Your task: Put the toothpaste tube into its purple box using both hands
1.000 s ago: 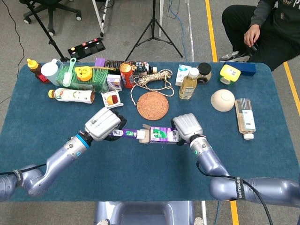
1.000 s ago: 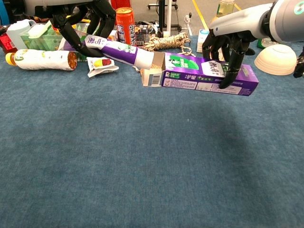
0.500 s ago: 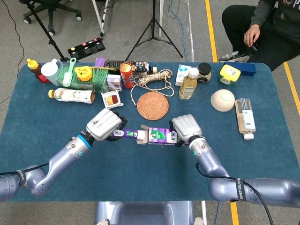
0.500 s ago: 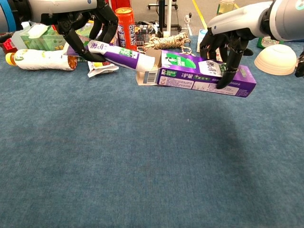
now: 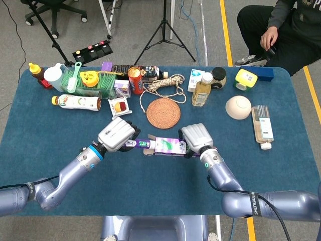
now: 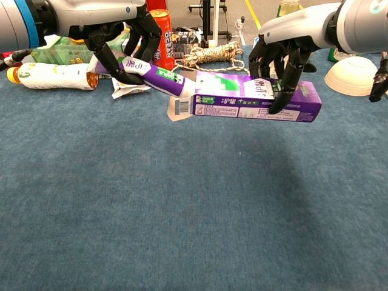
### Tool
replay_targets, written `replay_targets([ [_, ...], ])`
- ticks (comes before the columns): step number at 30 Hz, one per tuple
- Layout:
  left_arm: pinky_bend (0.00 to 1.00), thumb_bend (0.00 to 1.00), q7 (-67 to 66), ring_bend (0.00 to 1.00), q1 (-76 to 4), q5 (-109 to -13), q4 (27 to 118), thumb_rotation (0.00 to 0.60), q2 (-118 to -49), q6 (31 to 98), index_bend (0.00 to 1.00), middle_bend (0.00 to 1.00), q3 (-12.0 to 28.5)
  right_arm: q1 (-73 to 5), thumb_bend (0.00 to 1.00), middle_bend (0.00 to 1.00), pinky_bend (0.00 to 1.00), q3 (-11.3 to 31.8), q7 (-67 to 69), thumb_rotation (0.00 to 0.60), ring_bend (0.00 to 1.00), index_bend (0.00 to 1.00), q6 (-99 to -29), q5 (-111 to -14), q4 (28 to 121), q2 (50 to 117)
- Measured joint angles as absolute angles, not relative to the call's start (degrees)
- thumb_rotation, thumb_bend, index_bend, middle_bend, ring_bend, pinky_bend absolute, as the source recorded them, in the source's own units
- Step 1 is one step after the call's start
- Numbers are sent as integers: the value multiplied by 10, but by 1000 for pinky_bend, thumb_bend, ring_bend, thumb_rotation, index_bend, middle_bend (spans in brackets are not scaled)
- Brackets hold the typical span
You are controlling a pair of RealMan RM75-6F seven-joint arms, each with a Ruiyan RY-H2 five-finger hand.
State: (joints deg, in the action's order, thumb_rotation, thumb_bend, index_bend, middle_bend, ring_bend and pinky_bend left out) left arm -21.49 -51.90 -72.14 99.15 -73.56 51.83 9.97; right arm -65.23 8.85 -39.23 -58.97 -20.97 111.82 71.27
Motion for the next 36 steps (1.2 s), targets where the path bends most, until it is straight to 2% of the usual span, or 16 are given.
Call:
replay_targets([
  [15,749,412,-232,530,-520,-714,1003,600,-739,533,696,605,99,-648,381,791,770,103,-348,600,728,664,-567,-197,1123,705],
  [20,690,409,-238,510,-521,-715,1004,600,-749,537,696,605,98,-646,392,791,769,113,-319,600,728,665,-547,-193,1125,701],
  [23,652,402,-245,448,-522,-713,1008,600,-753,540,682,551,98,-643,405,791,769,119,-299,600,727,664,-537,-193,1126,696],
  [25,607,386,-247,377,-522,-711,1014,600,-753,541,592,446,98,-640,415,791,770,124,-285,600,727,664,-531,-196,1125,693],
  [28,486,327,-246,210,-521,-711,1027,600,-748,545,288,201,100,-632,419,791,770,129,-261,600,728,664,-522,-207,1122,689],
  [30,421,291,-243,135,-520,-714,1036,600,-741,548,158,100,102,-627,423,791,770,131,-248,600,728,664,-516,-216,1118,686],
  [33,346,255,-242,54,-516,-725,1050,600,-727,560,87,12,105,-620,425,791,770,131,-230,600,727,664,-506,-231,1112,683],
  [36,312,242,-244,19,-512,-729,1066,600,-711,567,44,0,108,-613,426,791,770,130,-216,600,728,664,-496,-243,1106,681],
])
